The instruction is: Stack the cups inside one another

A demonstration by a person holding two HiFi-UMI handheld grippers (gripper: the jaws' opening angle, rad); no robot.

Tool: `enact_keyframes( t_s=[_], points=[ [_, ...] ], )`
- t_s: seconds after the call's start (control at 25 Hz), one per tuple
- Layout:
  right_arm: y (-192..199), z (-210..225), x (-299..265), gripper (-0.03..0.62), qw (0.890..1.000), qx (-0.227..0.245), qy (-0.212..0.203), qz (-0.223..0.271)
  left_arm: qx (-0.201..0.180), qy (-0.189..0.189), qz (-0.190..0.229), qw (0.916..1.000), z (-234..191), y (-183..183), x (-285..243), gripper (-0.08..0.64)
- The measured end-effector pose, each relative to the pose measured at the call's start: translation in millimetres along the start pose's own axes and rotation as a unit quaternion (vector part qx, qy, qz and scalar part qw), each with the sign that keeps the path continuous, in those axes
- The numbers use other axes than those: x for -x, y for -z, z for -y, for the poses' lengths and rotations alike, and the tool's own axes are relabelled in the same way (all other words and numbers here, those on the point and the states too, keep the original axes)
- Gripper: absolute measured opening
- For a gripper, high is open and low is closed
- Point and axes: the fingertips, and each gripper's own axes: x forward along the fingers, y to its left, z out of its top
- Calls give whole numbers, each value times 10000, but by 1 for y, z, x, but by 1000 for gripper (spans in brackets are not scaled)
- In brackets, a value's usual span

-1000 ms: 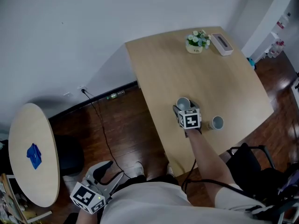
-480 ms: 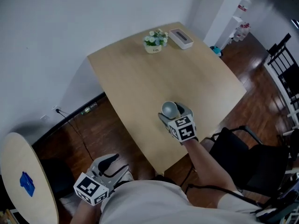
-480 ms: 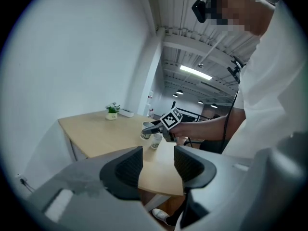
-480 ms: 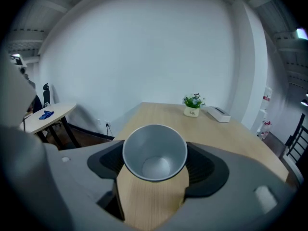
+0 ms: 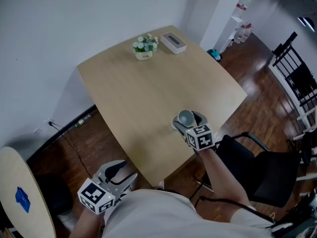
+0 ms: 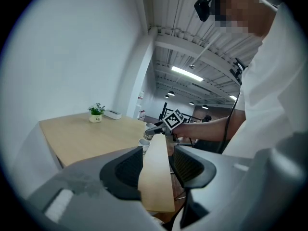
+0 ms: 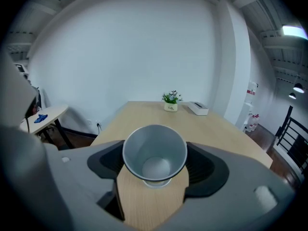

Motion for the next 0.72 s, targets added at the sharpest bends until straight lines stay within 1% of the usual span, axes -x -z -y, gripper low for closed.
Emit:
enact_keyframes(
  t_s=[0.28, 0.48, 0.72],
  points=[
    [22, 0, -23, 383, 9991, -16, -415, -60, 158, -375, -37, 9992, 12, 5, -9, 215],
    [38, 0, -39, 385, 9976, 26, -659, -199, 341, -675, -116, 9971, 21, 9, -11, 215],
    [48, 4, -47, 411, 9961, 1, -866, -164, 589, -916, -256, 9937, 34, 17, -24, 215]
  ],
)
